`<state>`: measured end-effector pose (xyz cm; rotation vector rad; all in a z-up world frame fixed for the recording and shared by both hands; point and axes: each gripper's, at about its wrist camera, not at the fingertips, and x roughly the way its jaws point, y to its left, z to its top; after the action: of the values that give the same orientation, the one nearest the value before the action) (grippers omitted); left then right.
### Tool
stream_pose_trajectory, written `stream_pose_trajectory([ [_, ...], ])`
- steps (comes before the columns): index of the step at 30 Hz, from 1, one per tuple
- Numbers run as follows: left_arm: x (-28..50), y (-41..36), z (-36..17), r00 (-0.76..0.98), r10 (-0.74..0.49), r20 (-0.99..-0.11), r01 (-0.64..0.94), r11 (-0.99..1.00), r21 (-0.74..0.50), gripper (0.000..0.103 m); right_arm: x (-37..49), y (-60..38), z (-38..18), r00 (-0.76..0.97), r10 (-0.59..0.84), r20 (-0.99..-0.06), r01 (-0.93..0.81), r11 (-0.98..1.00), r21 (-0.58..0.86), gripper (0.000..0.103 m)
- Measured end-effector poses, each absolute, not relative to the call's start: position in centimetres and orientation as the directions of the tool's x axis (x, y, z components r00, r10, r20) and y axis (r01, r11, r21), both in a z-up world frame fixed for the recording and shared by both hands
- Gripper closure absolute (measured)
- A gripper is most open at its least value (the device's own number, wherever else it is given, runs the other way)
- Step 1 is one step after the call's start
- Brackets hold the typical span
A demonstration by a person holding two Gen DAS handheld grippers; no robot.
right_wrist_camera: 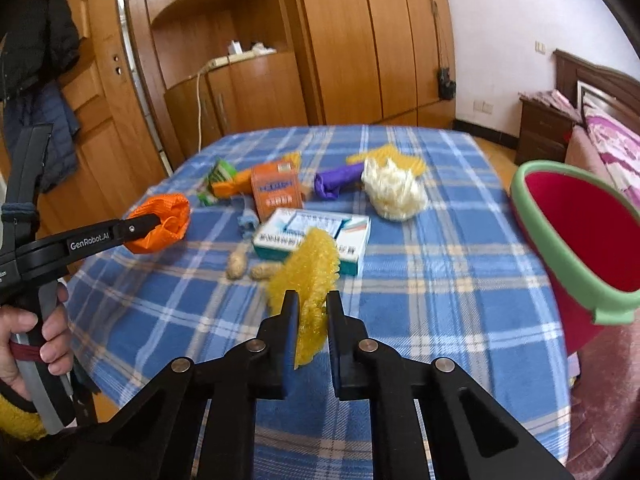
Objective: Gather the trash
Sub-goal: 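Grasp the orange mesh bag with the left tool while the right tool grasps the yellow foam net, then carry both items over the red bucket and open both tools to drop them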
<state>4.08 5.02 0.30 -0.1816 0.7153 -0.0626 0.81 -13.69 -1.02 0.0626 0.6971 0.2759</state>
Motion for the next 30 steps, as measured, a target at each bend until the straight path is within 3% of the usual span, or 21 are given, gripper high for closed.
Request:
stream_pose_trajectory([
  [15, 3.7, 0.8, 5.7, 0.766, -0.250, -0.592, 0.150, 0.965, -0.214, 0.087, 0.1, -18.8, 4.1, 0.832, 0.199, -0.517, -0.124, 0.977, 0.175, 0.091],
  [30, 6.9, -8.6, 7.2, 0.685, -0.402, -0.607, 0.338, 0.914, -0.224, 0.087, 0.9, -27.4, 6.2, 0.872, 0.026, -0.488, 0.073, 0.980, 0.183, 0.091],
])
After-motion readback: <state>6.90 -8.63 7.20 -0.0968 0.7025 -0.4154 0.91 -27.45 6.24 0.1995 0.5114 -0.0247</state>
